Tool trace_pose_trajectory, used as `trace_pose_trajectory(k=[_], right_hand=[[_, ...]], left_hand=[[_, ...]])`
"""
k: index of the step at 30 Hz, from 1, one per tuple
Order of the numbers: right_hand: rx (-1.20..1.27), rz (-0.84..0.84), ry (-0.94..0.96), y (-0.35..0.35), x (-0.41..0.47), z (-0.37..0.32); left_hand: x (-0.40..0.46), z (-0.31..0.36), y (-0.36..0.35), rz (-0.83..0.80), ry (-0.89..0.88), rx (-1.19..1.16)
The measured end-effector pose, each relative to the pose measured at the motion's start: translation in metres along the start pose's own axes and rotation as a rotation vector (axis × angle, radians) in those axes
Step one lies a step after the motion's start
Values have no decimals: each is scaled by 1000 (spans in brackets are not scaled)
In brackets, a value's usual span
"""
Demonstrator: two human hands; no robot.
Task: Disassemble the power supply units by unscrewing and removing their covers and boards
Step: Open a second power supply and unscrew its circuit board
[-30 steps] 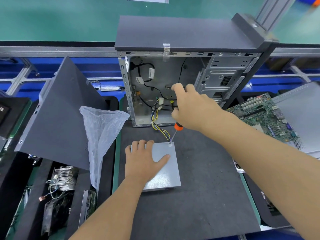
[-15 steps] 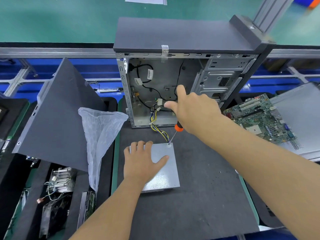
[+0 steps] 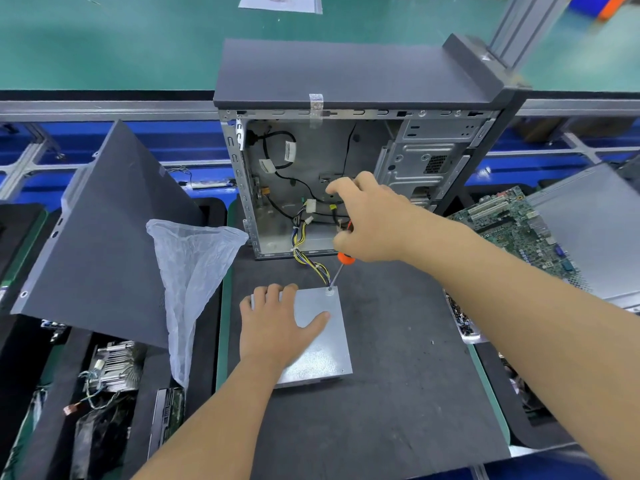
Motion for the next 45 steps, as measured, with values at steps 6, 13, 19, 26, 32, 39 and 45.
trace_pose_trajectory(k=[6, 13, 19, 26, 32, 39, 45], right_hand=[[-225, 40, -183, 1, -6, 12], [-265, 75, -127, 5, -4, 3], [-104, -103, 24, -7, -1, -3], [-158, -106, -65, -6, -7, 3], [-269, 63, -12, 3, -7, -16], [-179, -36, 112, -4, -4, -32], [-395, 37, -39, 0, -5, -19]], left_hand=[[1, -1, 0, 1, 2, 5], [0, -1, 1, 4, 1, 6], [1, -1, 1, -4, -2, 12], [1, 0, 1, 1, -3, 4], [0, -1, 1, 7, 0, 1], [2, -2, -1, -5, 3, -2], [1, -2, -2, -5, 4, 5]])
Point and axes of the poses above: each hand's wrist, its own x-axis towards the middle knuckle, its own y-axis out of the back of the hand, z = x × y, the point moved 9 cm from there along x, towards the middle knuckle, and after that the axes turned 2 degrees about y, right-handed, at the moved point
